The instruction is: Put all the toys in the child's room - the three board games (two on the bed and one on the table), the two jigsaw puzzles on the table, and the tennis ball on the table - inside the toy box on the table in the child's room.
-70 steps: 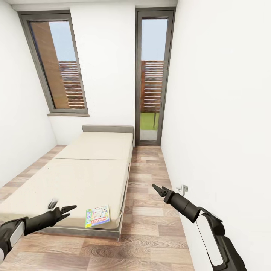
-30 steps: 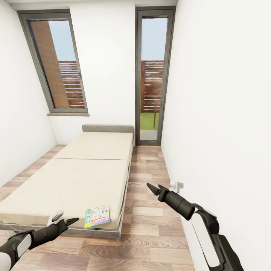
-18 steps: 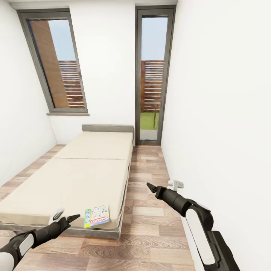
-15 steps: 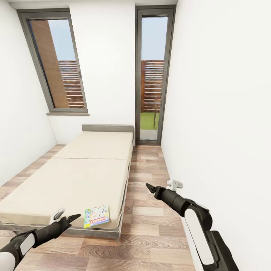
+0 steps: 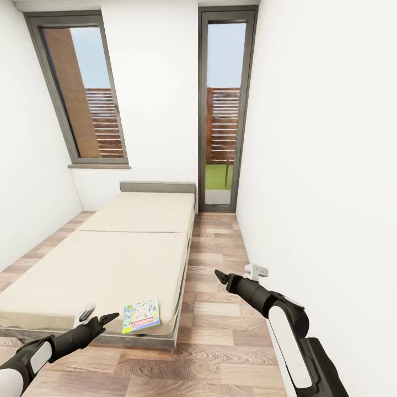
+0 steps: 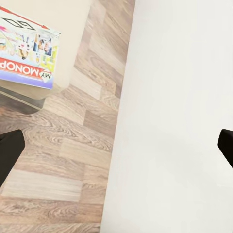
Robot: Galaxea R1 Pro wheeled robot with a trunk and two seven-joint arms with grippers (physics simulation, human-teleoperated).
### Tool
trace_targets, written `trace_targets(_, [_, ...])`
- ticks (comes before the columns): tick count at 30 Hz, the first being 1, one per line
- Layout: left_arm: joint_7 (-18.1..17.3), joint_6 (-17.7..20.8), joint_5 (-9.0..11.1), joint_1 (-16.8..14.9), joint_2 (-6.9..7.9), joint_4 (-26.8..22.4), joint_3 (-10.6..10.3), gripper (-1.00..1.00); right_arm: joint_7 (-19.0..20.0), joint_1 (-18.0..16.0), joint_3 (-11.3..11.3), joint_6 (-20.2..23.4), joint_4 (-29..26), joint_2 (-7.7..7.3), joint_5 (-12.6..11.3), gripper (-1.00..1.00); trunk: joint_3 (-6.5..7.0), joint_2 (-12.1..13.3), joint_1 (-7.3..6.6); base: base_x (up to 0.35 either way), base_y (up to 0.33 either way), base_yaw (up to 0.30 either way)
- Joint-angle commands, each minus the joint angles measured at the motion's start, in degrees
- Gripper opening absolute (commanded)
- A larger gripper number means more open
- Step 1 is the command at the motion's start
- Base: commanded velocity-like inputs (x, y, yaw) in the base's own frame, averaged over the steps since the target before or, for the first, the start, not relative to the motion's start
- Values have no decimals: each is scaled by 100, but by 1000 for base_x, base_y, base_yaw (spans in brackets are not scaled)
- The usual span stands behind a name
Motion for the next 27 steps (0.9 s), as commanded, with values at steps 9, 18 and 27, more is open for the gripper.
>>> trace_targets(9, [-9,43,41,-4,-4,1,2,100,11,-5,-2,41,-7,-6,-24,100,-171,-370,200,0,0,0])
trace_targets(18, [-28,59,45,-4,1,3,-2,100,18,-5,6,45,-10,0,-25,100,-333,-731,397,0,0,0])
trace_targets(27, [-140,652,80,-6,64,1,20,100,18,-5,6,56,-14,0,-25,100,-494,-1092,595,0,0,0])
